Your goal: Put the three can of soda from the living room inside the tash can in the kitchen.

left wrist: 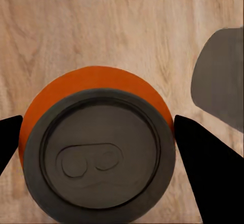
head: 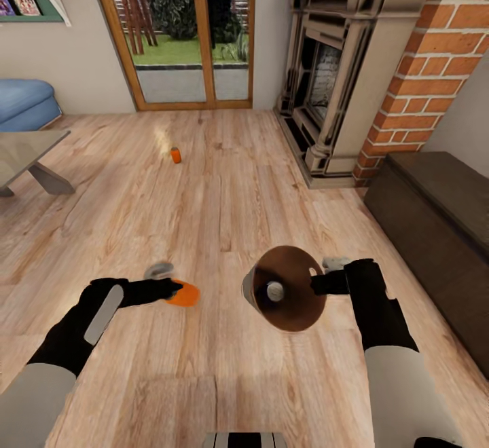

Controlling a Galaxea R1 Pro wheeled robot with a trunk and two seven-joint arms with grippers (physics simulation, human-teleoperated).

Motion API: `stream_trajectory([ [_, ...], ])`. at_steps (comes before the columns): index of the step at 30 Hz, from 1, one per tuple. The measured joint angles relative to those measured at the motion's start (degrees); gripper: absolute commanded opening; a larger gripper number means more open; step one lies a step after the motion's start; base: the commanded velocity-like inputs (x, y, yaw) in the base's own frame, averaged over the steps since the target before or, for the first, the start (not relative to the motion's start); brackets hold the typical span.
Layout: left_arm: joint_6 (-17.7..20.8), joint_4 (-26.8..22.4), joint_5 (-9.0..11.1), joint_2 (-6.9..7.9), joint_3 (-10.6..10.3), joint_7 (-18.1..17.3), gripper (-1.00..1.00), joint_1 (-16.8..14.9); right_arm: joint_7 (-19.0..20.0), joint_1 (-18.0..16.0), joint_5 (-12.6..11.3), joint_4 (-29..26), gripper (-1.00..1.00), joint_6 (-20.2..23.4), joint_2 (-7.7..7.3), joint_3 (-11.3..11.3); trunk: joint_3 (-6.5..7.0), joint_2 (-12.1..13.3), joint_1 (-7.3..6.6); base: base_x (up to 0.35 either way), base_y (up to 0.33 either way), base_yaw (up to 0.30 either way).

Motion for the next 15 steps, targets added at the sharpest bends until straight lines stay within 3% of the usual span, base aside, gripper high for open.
stream_trajectory([
  [2,5.3,-5.8,0.2,0.41,4.4,0.0,-1.00,0.0,-0.1,-1.7,3.1,1.1,-1.00,0.2,0.12,0.4,0.35,0.8,-0.43,0.000,0.000,0.000],
  [5,9.4,-11.0,0.7,0.67,7.9,-0.1,-1.00,0.0,-0.1,-4.5,4.2,3.7,-1.00,0.4,0.18,0.7,0.88,2.0,-1.09,0.000,0.000,0.000],
  [7,9.8,-13.0,1.0,0.78,9.1,-0.4,-1.00,0.0,0.0,-6.4,4.1,7.2,-1.00,0.6,0.09,0.7,1.24,2.8,-1.53,0.000,0.000,0.000],
  [9,9.8,-14.4,2.6,0.99,10.0,-1.0,-1.00,-0.1,0.0,-7.9,4.9,12.1,-1.00,0.5,-0.03,0.7,1.60,3.6,-1.97,0.000,0.000,0.000],
  [11,9.8,-15.3,3.2,1.59,10.3,-1.3,-1.00,-0.3,-0.1,-8.7,6.0,14.9,-1.00,0.2,0.04,0.7,1.95,4.4,-2.40,0.000,0.000,0.000],
  [13,9.8,-16.2,3.9,1.85,10.2,-1.5,-1.00,-0.4,-0.1,-9.2,5.4,16.0,-1.00,0.3,0.12,0.7,2.32,5.2,-2.85,0.000,0.000,0.000],
  [15,9.8,-17.9,7.2,2.11,9.9,-1.6,-1.00,-0.5,0.0,-9.9,4.6,17.9,-1.00,0.6,0.21,0.8,2.67,6.0,-3.29,0.000,0.000,0.000],
])
